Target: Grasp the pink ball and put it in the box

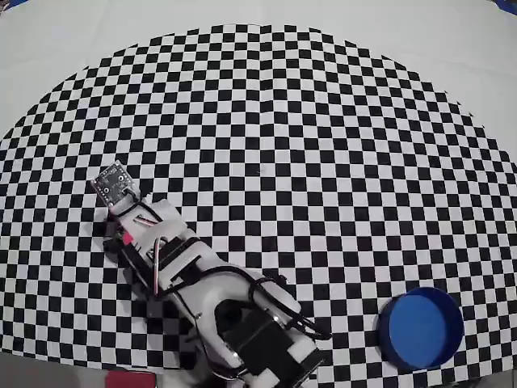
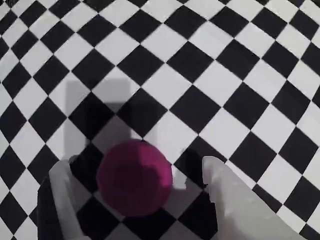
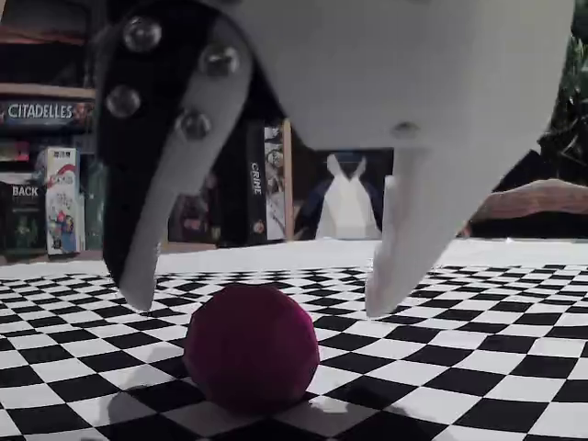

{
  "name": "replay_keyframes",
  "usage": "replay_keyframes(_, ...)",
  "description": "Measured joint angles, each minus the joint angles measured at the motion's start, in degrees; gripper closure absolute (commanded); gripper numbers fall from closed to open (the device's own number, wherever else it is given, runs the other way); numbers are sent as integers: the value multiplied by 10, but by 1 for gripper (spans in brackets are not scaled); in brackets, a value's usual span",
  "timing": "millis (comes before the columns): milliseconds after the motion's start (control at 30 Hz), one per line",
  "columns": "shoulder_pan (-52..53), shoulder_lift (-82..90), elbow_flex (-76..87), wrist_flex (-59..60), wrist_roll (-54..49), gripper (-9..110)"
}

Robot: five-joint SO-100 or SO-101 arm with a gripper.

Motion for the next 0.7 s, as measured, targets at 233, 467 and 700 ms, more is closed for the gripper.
replay_keyframes(233, 0, -31, -20, -4, 0, 71)
replay_keyframes(467, 0, -32, -21, -4, 0, 71)
replay_keyframes(700, 0, -41, -22, -4, 0, 71)
